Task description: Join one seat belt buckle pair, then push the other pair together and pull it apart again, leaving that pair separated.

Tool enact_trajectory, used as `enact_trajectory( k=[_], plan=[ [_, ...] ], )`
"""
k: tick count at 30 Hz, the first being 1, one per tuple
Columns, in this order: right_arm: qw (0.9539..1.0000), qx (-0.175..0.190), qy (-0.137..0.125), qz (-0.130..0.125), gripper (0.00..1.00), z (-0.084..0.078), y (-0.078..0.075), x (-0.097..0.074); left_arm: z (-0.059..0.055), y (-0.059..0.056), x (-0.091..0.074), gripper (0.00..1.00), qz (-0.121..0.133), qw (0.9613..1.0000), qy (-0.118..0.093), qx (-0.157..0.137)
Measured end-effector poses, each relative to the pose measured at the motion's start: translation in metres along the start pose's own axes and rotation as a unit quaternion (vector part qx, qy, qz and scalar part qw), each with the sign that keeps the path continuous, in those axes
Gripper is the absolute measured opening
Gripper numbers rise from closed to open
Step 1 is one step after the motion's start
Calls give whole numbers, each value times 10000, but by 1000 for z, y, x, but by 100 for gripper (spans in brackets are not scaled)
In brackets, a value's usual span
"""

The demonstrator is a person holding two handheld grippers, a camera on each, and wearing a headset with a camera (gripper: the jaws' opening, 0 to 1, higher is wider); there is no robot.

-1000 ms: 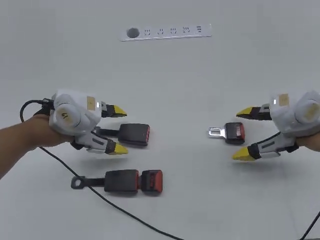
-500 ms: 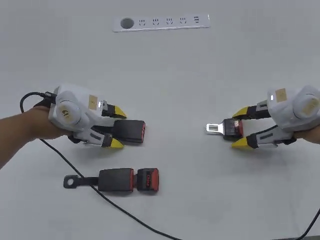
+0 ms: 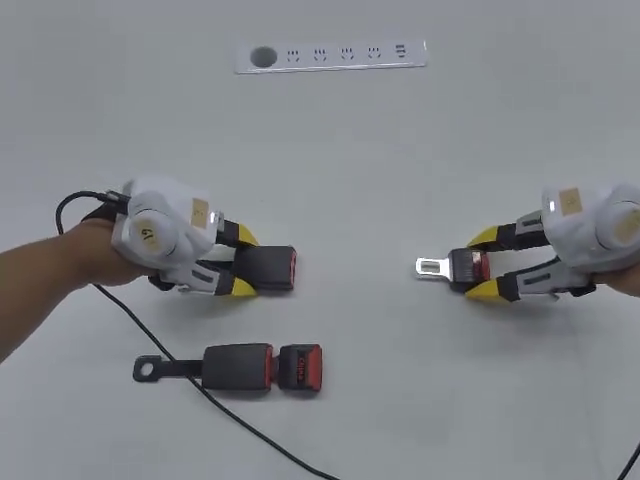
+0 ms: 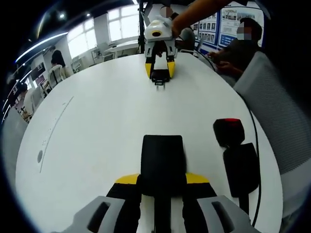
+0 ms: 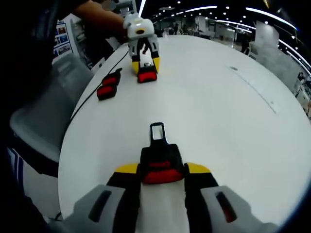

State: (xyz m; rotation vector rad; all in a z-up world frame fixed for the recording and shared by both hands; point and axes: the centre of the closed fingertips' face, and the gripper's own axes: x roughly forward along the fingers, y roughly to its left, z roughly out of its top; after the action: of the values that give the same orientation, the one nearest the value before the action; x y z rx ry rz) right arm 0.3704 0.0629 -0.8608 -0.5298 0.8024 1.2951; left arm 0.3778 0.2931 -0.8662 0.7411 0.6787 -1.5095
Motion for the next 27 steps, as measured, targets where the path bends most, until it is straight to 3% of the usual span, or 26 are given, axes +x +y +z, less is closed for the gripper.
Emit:
enact_trajectory(
  k=[11, 18, 27],
  plan=[
    [9997, -18, -252, 37, 35, 17, 4, 10, 3, 3, -3, 34, -4, 10000, 89, -28],
    [9990, -47, -429, 126, 35, 37, 8, 22, 4, 4, -6, 34, 7, 10000, 56, -70],
    [9980, -105, -576, 218, 35, 66, 12, 44, 5, 5, -7, 34, 12, 9998, 160, -107]
  ],
)
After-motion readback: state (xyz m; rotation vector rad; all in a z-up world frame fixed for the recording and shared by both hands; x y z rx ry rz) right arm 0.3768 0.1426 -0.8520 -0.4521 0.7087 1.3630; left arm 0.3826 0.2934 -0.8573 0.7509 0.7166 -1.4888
